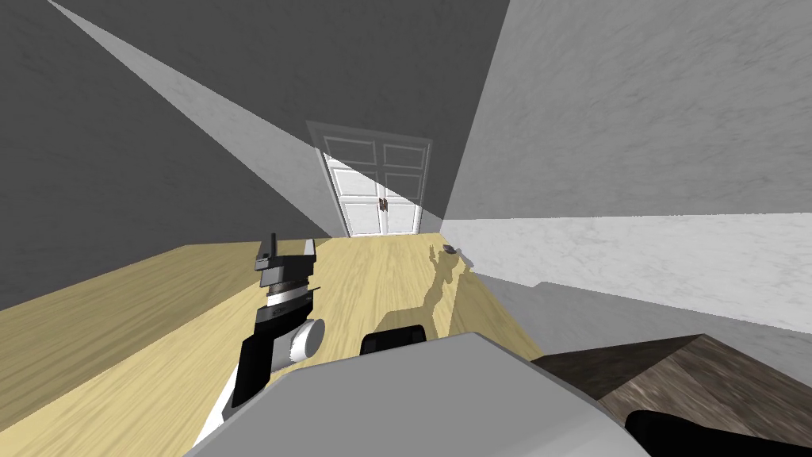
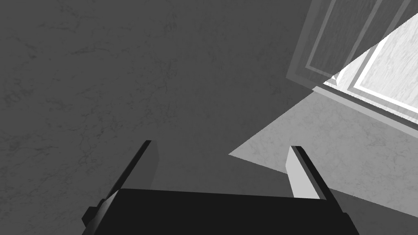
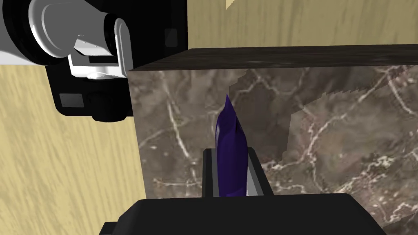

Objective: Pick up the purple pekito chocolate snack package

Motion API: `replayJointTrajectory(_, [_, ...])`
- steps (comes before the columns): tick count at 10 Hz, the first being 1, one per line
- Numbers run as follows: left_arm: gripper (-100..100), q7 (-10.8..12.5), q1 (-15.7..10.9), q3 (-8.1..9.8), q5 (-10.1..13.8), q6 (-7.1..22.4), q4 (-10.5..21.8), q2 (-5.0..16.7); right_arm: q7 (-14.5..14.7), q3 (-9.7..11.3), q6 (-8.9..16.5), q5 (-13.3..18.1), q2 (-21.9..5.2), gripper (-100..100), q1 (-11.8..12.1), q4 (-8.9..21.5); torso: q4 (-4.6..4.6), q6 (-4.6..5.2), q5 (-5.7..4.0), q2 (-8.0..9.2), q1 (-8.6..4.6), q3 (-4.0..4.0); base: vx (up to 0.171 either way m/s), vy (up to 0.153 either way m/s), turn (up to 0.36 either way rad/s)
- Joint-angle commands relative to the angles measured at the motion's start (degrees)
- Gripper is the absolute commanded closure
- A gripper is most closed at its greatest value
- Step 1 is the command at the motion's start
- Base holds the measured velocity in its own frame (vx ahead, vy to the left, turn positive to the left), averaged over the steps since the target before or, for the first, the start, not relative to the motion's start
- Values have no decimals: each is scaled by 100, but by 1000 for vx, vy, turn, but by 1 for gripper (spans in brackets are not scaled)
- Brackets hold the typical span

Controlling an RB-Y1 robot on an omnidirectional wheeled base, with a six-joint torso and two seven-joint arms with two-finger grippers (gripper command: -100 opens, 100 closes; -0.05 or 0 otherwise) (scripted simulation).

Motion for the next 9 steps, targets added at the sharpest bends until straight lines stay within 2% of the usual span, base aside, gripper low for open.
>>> replayJointTrajectory(1, [0,0,0,0,0,0,0,0,0,0,0,0,0,100,0,0,0,0,0,0,0,0,0,0,0])
replayJointTrajectory(3, [0,0,0,0,0,0,0,0,-2,1,1,-1,1,100,1,1,0,-1,0,1,-3,1,0,0,0])
replayJointTrajectory(4, [0,0,0,0,0,0,0,0,-2,1,1,-1,1,0,1,1,0,-1,0,1,-3,1,0,0,0])
replayJointTrajectory(5, [0,0,0,0,0,0,0,0,-65,-105,40,-80,-33,100,143,-192,0,-1,0,1,-3,1,-16,-9,-17])
replayJointTrajectory(7, [0,0,0,0,0,0,0,0,-134,-205,81,-162,-58,100,297,-397,1,1,2,9,-5,4,-24,-16,-14])
replayJointTrajectory(8, [0,0,0,0,0,0,0,0,-106,-173,67,-133,-56,100,239,-325,2,1,1,9,-6,5,-10,-9,2])
replayJointTrajectory(9, [0,0,0,0,0,0,0,0,-118,-181,74,-135,-59,0,245,-338,2,2,-1,6,-6,4,0,0,0])
